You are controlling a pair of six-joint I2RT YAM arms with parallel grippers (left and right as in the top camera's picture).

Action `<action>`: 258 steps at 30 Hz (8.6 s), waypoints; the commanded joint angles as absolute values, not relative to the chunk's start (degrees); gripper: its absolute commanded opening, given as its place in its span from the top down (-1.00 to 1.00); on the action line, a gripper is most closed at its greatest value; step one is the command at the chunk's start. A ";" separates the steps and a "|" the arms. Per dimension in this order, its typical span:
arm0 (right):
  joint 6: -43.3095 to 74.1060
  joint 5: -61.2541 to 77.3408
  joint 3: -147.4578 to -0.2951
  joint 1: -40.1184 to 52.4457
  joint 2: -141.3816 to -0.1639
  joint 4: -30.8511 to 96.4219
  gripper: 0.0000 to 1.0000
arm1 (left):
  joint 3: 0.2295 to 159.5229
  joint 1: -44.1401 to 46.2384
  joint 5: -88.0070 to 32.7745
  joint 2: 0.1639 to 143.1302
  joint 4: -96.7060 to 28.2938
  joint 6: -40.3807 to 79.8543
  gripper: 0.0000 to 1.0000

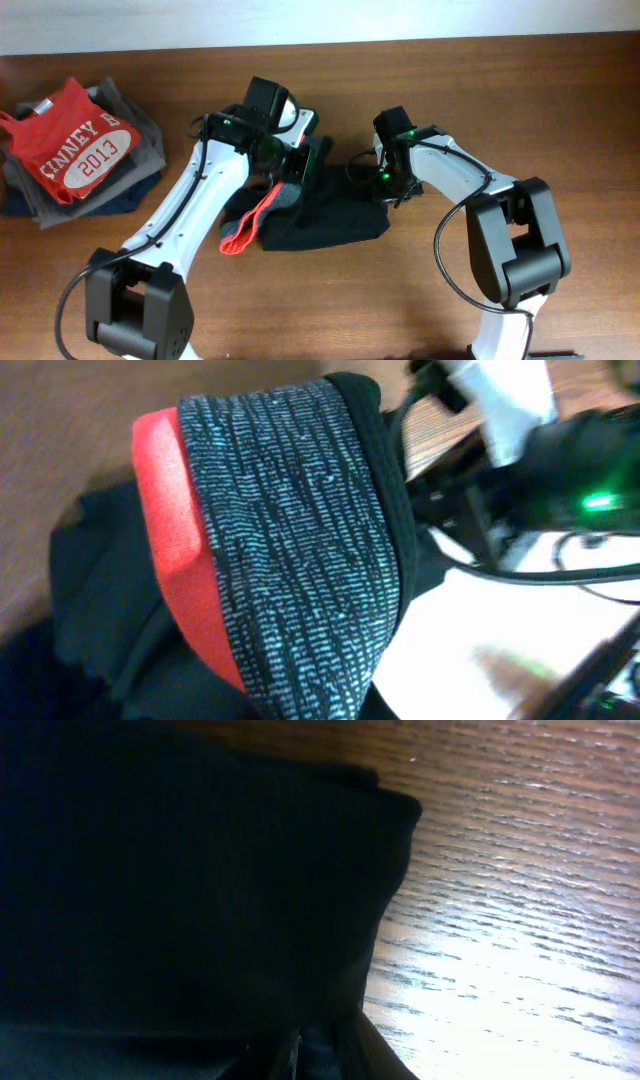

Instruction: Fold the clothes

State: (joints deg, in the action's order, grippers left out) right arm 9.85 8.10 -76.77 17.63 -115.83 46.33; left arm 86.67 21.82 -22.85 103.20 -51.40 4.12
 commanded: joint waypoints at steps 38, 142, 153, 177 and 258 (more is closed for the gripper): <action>9.45 8.40 -75.85 18.15 -120.09 46.26 0.63 | 88.40 20.14 -11.16 101.14 -62.48 7.31 -0.98; 9.43 8.38 -75.85 18.00 -120.09 46.46 0.63 | 73.41 16.88 -40.77 100.16 -34.46 14.94 0.99; 12.32 8.23 -75.88 17.89 -119.44 45.17 0.83 | 73.41 17.80 -36.34 100.18 -29.26 17.34 0.81; 12.51 8.99 -75.88 17.89 -101.30 46.63 0.44 | 73.52 20.36 -46.52 100.27 -31.73 17.34 0.99; -1.23 23.94 -75.88 14.81 -102.91 47.27 0.13 | 77.08 14.92 -19.00 104.55 -38.11 16.21 -0.98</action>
State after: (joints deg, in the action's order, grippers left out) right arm -2.96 26.83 -75.94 12.84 -101.69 47.75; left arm 77.58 14.33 -24.05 106.02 -37.78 17.50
